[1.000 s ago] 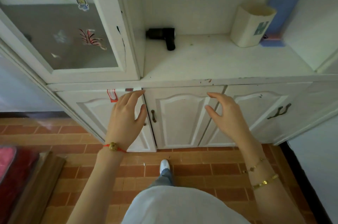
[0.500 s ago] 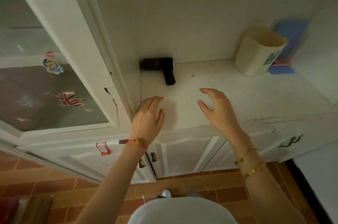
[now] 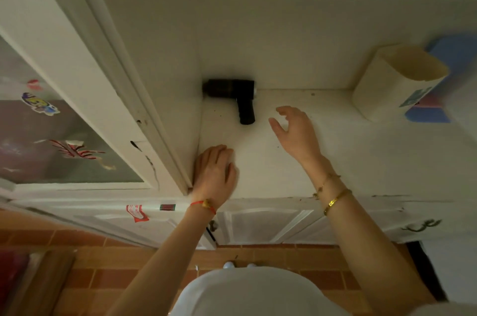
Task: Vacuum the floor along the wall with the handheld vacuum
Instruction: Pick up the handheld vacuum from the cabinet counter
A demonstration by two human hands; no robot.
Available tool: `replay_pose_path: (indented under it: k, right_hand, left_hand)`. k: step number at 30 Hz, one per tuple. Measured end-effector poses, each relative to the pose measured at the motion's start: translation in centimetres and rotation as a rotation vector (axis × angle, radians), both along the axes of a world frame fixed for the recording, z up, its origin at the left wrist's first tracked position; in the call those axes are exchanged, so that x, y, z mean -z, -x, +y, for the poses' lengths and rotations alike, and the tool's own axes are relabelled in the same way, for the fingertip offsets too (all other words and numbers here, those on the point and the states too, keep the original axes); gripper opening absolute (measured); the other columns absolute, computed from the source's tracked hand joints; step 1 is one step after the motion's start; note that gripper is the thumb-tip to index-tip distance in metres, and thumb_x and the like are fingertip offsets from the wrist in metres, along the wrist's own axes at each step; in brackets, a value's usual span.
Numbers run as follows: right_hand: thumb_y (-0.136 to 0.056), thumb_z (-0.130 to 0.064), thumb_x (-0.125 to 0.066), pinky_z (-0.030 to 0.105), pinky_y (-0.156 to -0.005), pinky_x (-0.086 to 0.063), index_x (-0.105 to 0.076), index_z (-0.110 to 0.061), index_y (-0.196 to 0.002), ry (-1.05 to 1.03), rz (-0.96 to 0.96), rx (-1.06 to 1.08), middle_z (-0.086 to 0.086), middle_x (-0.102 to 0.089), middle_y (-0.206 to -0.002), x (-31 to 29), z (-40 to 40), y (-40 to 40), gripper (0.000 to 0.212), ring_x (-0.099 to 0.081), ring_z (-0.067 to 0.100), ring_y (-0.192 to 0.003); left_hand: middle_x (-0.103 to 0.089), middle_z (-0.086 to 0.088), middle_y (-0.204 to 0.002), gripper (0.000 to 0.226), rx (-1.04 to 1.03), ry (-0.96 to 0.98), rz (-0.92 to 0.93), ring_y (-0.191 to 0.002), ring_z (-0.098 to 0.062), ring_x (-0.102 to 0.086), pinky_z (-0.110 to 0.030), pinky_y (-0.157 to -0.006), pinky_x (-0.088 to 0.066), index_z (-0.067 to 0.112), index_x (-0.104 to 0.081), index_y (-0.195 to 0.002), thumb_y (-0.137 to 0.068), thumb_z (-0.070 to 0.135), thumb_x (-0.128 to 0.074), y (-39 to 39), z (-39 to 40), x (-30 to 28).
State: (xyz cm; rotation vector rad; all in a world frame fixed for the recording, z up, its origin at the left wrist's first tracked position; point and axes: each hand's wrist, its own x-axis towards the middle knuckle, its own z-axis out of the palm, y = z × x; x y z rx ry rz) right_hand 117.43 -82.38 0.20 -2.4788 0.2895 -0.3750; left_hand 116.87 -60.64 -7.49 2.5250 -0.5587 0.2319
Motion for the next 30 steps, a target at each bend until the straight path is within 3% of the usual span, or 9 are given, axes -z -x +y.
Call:
replay_pose_path:
  k: [9,13,15,19,21,23,25,28,30]
  right_hand:
    - [-0.091,-0.05,-0.057,0.031,-0.08,-0.045,-0.06,-0.002,-0.115,-0.087,0.141,0.065,0.015,-0.059,-0.114,1.5,2.2,-9.8,0.054,-0.056,0.028,-0.104]
    - [-0.084,-0.062,-0.056,0.026,-0.053,-0.034,-0.052,-0.014,-0.074,-0.135,0.205,0.115,0.012,-0.058,-0.092,3.3,3.3,-11.9,0.05,-0.057,0.027,-0.082]
    - [-0.082,-0.064,-0.057,0.027,-0.055,-0.037,-0.055,-0.011,-0.079,-0.169,0.214,0.147,0.014,-0.061,-0.097,3.7,4.0,-12.2,0.054,-0.061,0.028,-0.085]
    - [-0.083,-0.058,-0.061,0.03,-0.068,-0.044,-0.057,0.0,-0.115,-0.231,0.218,0.19,0.014,-0.058,-0.114,3.7,4.6,-12.5,0.066,-0.06,0.029,-0.099]
    - [-0.082,-0.057,-0.063,0.026,-0.06,-0.04,-0.058,-0.006,-0.1,-0.28,0.218,0.184,0.015,-0.059,-0.108,4.0,4.5,-12.8,0.054,-0.061,0.027,-0.093]
    - [-0.082,-0.054,-0.064,0.023,-0.048,-0.032,-0.047,-0.015,-0.07,-0.335,0.214,0.174,0.013,-0.06,-0.088,4.0,4.1,-13.3,0.043,-0.058,0.023,-0.074]
    - [-0.086,-0.043,-0.064,0.021,-0.039,-0.031,-0.04,-0.017,-0.058,-0.381,0.214,0.156,0.005,-0.052,-0.066,3.6,3.8,-13.2,0.046,-0.049,0.014,-0.056]
    - [-0.088,-0.031,-0.065,0.012,-0.032,-0.026,-0.045,-0.015,-0.058,-0.47,0.195,0.132,0.0,-0.046,-0.056,3.1,3.4,-12.5,0.04,-0.042,0.009,-0.047]
    - [-0.088,-0.031,-0.065,0.012,-0.039,-0.034,-0.058,-0.009,-0.08,-0.574,0.172,0.11,0.002,-0.053,-0.065,2.6,3.3,-11.5,0.024,-0.048,0.008,-0.054]
  left_hand:
    - [-0.058,-0.004,-0.128,0.032,-0.016,0.008,0.003,-0.117,-0.024,-0.047,-0.034,-0.101,-0.029,0.019,-0.061,-0.118,-0.087,0.025,-0.057,-0.2,0.0,0.0]
    - [-0.057,-0.001,-0.129,0.032,-0.008,0.021,0.009,-0.12,-0.023,-0.046,-0.038,-0.104,-0.034,0.02,-0.06,-0.119,-0.088,0.027,-0.056,-0.3,0.0,0.0]
    - [-0.058,-0.002,-0.127,0.031,-0.004,0.037,-0.011,-0.119,-0.023,-0.047,-0.039,-0.104,-0.037,0.019,-0.061,-0.118,-0.087,0.025,-0.058,-0.3,-0.1,0.0]
    - [-0.057,0.0,-0.127,0.03,-0.01,0.045,-0.013,-0.12,-0.023,-0.047,-0.041,-0.105,-0.038,0.021,-0.06,-0.117,-0.088,0.026,-0.058,-0.4,-0.1,0.2]
    - [-0.057,0.0,-0.127,0.029,-0.01,0.049,-0.024,-0.119,-0.023,-0.048,-0.042,-0.105,-0.038,0.02,-0.06,-0.117,-0.088,0.025,-0.058,-0.4,-0.1,0.2]
    - [-0.058,-0.001,-0.127,0.029,-0.005,0.053,-0.032,-0.119,-0.023,-0.048,-0.041,-0.105,-0.038,0.02,-0.06,-0.116,-0.088,0.024,-0.059,-0.4,-0.1,0.2]
    - [-0.058,-0.001,-0.126,0.029,-0.004,0.048,-0.035,-0.119,-0.023,-0.048,-0.041,-0.105,-0.038,0.019,-0.06,-0.117,-0.088,0.025,-0.059,-0.4,-0.1,0.2]
    - [-0.058,-0.002,-0.126,0.03,-0.002,0.045,-0.037,-0.118,-0.023,-0.048,-0.04,-0.105,-0.037,0.018,-0.061,-0.117,-0.088,0.024,-0.058,-0.4,-0.1,0.2]
    - [-0.058,-0.002,-0.126,0.03,-0.002,0.044,-0.034,-0.118,-0.022,-0.047,-0.04,-0.106,-0.037,0.018,-0.061,-0.118,-0.088,0.024,-0.059,-0.4,0.0,0.2]
